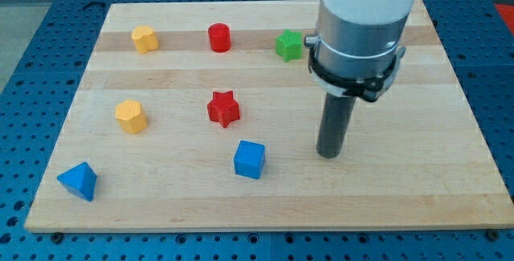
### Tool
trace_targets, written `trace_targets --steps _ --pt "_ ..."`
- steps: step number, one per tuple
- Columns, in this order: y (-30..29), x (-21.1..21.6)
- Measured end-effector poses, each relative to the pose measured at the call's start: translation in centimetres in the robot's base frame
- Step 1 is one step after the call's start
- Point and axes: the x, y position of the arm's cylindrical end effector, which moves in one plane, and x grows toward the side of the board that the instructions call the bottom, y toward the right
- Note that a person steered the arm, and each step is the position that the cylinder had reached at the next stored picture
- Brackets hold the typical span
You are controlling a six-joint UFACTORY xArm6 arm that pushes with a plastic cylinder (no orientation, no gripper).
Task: Push the blue cube closer to the blue triangle
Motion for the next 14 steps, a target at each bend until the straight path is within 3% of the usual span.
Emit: trace_targets --steps 2,4,6,7,10,12,14 --pt "-9.5 0.1" --pt "-15.4 1.2" --pt "-9.8 1.4" --pt "-10.2 2.1" --pt "-20.5 2.1" --pt "-12.4 2.2" --pt "-13.4 7.1"
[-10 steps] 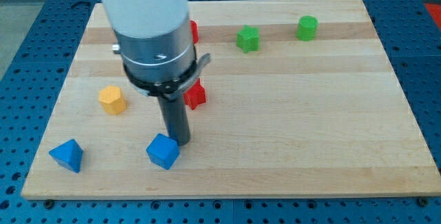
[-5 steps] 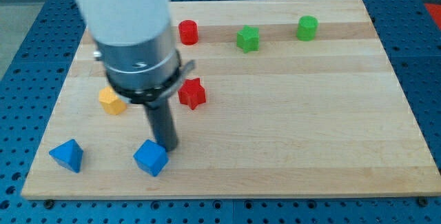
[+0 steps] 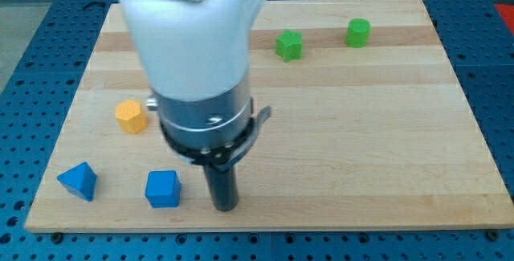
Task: Push the blue cube closer to the blue triangle
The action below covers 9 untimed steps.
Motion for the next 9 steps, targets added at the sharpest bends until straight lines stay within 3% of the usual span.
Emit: trace_targets --steps 4,8,9 --pt "-11.6 -1.8" --pt "-15.3 -1.8" --pt "-13.7 -1.9"
